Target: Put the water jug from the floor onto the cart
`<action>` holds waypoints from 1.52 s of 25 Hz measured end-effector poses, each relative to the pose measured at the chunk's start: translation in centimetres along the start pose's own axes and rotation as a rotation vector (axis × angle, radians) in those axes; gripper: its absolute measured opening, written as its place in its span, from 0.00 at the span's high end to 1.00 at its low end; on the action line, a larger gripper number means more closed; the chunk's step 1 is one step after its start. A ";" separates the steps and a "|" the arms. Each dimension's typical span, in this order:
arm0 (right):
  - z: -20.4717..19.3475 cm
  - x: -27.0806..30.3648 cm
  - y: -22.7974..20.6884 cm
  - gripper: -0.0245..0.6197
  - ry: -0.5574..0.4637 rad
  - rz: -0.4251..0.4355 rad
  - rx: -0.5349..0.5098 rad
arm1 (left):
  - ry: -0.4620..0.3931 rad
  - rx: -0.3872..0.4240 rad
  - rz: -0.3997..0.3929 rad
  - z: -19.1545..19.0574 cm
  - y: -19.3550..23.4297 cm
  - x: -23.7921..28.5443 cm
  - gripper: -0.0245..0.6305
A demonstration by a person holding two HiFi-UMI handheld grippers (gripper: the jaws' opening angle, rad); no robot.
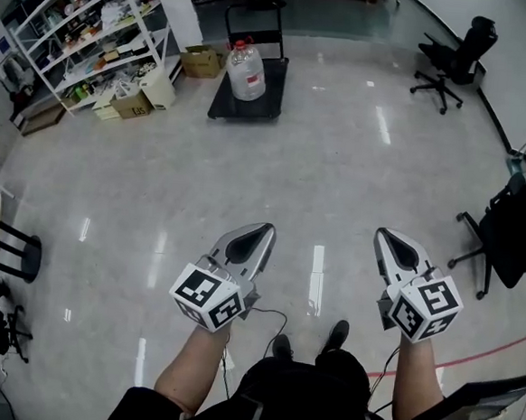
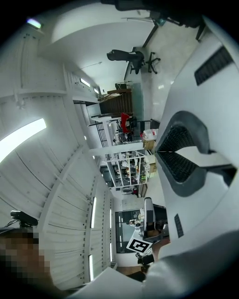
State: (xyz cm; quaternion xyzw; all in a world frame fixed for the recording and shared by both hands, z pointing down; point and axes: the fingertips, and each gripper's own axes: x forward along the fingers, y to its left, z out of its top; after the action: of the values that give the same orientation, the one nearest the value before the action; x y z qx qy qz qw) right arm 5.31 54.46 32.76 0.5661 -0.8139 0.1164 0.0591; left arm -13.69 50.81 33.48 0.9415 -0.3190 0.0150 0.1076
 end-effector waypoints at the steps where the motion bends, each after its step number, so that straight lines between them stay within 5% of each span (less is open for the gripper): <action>1: 0.0 -1.1 0.2 0.96 -0.002 -0.005 -0.007 | -0.004 0.001 -0.004 0.0 -0.9 -0.4 0.96; 20: -1.8 -16.7 -1.5 0.96 -0.043 0.024 -0.016 | -0.017 0.060 -0.006 0.0 -18.2 -2.4 0.96; 38: 0.3 -17.8 3.0 0.96 -0.064 0.004 -0.047 | -0.055 0.098 -0.056 2.5 -18.4 -5.5 0.96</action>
State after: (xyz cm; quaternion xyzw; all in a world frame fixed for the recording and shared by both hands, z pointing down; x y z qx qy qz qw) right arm 8.78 71.52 28.08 0.5665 -0.8190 0.0792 0.0459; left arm -7.05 67.85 26.96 0.9543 -0.2941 0.0018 0.0531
